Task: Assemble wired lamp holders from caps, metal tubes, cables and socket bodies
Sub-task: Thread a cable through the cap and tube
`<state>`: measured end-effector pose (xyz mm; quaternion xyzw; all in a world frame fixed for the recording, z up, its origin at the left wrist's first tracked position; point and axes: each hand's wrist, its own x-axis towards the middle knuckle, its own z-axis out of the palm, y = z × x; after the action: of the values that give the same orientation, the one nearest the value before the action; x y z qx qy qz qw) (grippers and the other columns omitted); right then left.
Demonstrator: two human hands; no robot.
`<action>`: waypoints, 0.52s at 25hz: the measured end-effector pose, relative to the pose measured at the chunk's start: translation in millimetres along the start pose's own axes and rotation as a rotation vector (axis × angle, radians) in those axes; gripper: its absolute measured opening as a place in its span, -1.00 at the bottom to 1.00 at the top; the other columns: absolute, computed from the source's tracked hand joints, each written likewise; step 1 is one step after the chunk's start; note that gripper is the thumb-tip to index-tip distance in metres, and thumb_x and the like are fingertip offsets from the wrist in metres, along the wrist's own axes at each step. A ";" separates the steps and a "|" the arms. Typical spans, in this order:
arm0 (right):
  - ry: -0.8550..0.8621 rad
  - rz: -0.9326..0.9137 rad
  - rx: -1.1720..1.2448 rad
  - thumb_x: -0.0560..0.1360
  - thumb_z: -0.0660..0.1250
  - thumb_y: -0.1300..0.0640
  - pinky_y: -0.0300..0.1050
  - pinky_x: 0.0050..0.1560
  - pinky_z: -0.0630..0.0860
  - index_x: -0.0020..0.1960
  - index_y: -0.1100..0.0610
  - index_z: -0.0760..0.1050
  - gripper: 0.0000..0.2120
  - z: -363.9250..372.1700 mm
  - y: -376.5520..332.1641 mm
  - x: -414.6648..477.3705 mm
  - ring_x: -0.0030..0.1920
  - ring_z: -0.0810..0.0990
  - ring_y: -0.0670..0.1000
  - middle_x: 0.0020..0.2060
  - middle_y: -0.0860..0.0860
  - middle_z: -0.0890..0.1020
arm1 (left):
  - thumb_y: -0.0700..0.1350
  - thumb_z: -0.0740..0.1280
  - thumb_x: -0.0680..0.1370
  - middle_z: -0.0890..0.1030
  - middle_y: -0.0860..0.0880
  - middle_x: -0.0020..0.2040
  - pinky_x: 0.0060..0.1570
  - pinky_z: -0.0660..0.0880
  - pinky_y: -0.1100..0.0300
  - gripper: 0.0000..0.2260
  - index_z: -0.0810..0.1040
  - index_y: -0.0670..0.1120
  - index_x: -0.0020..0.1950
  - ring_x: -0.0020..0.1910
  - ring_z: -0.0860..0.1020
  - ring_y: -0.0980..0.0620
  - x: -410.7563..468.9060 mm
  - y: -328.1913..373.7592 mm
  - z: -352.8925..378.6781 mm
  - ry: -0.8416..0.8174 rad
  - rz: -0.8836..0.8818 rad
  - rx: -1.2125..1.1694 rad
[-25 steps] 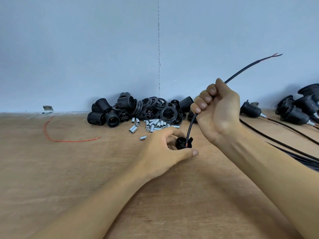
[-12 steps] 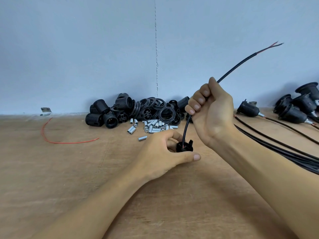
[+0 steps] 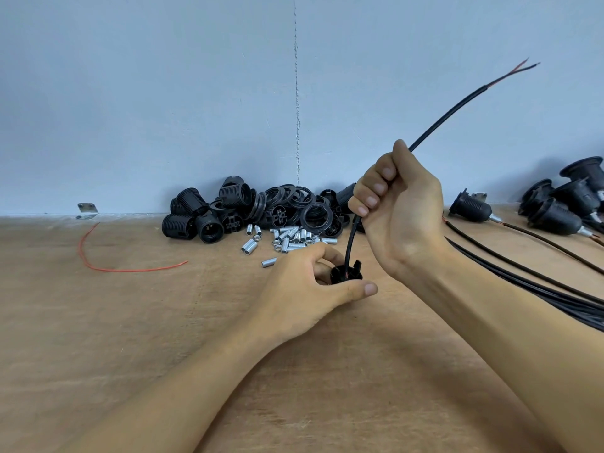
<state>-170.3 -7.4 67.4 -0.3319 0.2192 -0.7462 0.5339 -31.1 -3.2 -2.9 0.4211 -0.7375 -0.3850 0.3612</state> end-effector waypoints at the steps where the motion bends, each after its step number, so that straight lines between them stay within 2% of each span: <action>1: -0.003 0.000 0.002 0.69 0.10 0.00 -0.21 -0.45 0.17 -0.32 0.07 0.21 -0.58 0.9 -1.0 -0.2 -0.46 0.16 -0.05 -0.46 -0.05 0.21 | 0.21 0.60 0.34 0.71 0.06 -0.28 -0.30 0.41 0.37 -0.62 0.58 0.07 -0.01 -0.35 0.54 0.17 0.5 -0.7 0.2 0.007 -0.001 -0.006; 6: -0.031 -0.003 -0.008 0.69 0.10 0.00 -0.20 -0.43 0.16 -0.32 0.07 0.22 -0.58 4.7 -1.5 -3.0 -0.45 0.16 -0.04 -0.45 -0.05 0.20 | 0.18 0.64 0.29 0.68 0.11 -0.32 -0.27 0.50 0.26 -0.59 0.55 0.08 -0.03 -0.42 0.52 0.20 2.3 -4.0 1.0 0.079 -0.002 -0.026; 13: -0.054 0.008 -0.031 0.69 0.11 -0.01 -0.20 -0.42 0.17 -0.32 0.07 0.21 -0.59 5.7 1.9 -6.0 -0.43 0.15 -0.04 -0.43 -0.04 0.19 | 0.13 0.66 0.29 0.68 0.16 -0.32 -0.37 0.39 0.40 -0.59 0.51 0.09 -0.06 -0.47 0.43 0.23 4.5 -6.3 -0.9 0.161 0.030 -0.014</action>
<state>-163.6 -2.2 68.5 -0.3594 0.2176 -0.7313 0.5372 -29.9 -9.7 -7.1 0.4369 -0.7098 -0.3495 0.4280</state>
